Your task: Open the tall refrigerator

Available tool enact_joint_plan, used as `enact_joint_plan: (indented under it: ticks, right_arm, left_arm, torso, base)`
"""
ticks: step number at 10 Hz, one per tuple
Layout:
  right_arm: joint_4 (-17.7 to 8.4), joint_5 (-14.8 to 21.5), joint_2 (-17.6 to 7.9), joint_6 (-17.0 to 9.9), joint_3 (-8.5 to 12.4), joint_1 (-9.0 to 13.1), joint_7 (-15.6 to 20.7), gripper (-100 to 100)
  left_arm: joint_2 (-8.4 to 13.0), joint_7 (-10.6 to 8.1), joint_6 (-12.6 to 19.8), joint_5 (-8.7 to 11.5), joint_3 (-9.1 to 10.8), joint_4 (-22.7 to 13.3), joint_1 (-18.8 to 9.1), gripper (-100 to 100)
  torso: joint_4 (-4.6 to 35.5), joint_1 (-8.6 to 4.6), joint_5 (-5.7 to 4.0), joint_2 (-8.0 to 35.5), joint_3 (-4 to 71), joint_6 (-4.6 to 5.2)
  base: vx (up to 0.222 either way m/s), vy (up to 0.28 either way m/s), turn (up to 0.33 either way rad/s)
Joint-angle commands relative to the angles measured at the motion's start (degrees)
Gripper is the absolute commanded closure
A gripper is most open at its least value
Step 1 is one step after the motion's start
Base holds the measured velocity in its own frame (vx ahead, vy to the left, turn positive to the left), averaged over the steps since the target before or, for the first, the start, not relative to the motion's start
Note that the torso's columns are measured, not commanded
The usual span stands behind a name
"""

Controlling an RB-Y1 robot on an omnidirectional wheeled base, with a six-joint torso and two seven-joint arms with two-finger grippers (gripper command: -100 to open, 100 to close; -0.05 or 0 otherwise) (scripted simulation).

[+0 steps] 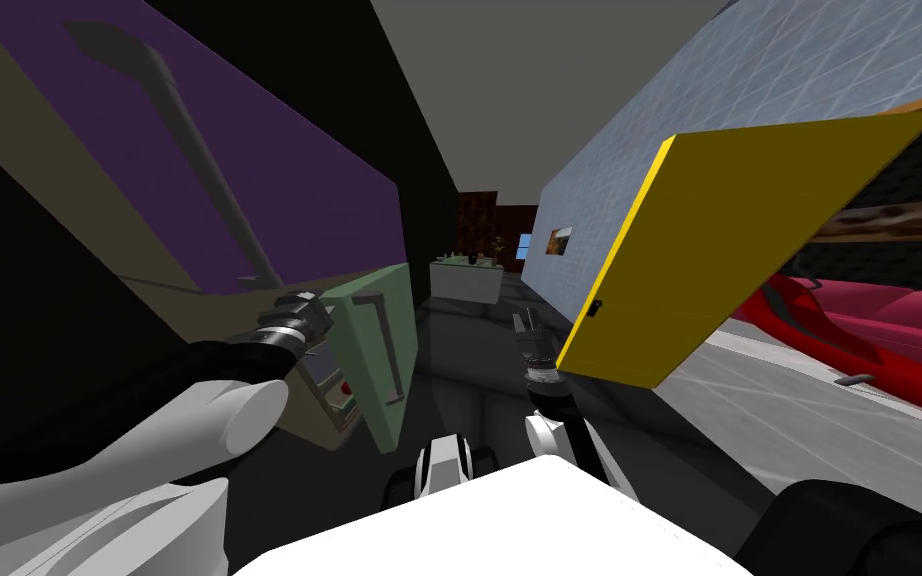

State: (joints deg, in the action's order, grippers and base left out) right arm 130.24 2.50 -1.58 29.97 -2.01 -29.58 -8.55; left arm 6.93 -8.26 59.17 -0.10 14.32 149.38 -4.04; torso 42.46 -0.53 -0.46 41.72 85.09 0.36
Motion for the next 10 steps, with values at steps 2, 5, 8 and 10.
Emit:
enact_joint_plan:
  ticks: [2,5,8,10]
  right_arm:
    - [0.0,0.0,0.0,0.0,0.0,0.0,0.0,0]
    - [0.0,0.0,0.0,0.0,0.0,0.0,0.0,0]
    - [0.0,0.0,0.0,0.0,0.0,0.0,0.0,0]
    - [0.0,0.0,0.0,0.0,0.0,0.0,0.0,0]
  left_arm:
    - [-0.5,-0.17,0.7,-1.8,1.03,-0.1,-0.2,100]
    - [-0.7,-0.55,0.4,-4.0,2.77,-0.3,-0.7,100]
    - [-1.0,-1.12,0.0,-7.3,5.38,-0.4,-1.4,100]
    - [-1.2,-1.5,-0.2,-9.5,7.12,-0.5,-1.8,100]
  torso:
    - [0.1,0.78,0.2,0.3,-0.2,-0.07]
    - [-0.2,0.37,0.3,0.2,-0.2,-0.16]
    - [-0.2,0.09,0.04,-0.2,0.2,0.07]
    - [-0.2,0.06,0.06,-0.2,0.2,0.04]
  base:
    - [0.02,-0.164,0.038]
    - [0.104,-0.298,0.066]
    - [0.163,-0.406,0.09]
    - [0.161,-0.456,0.034]
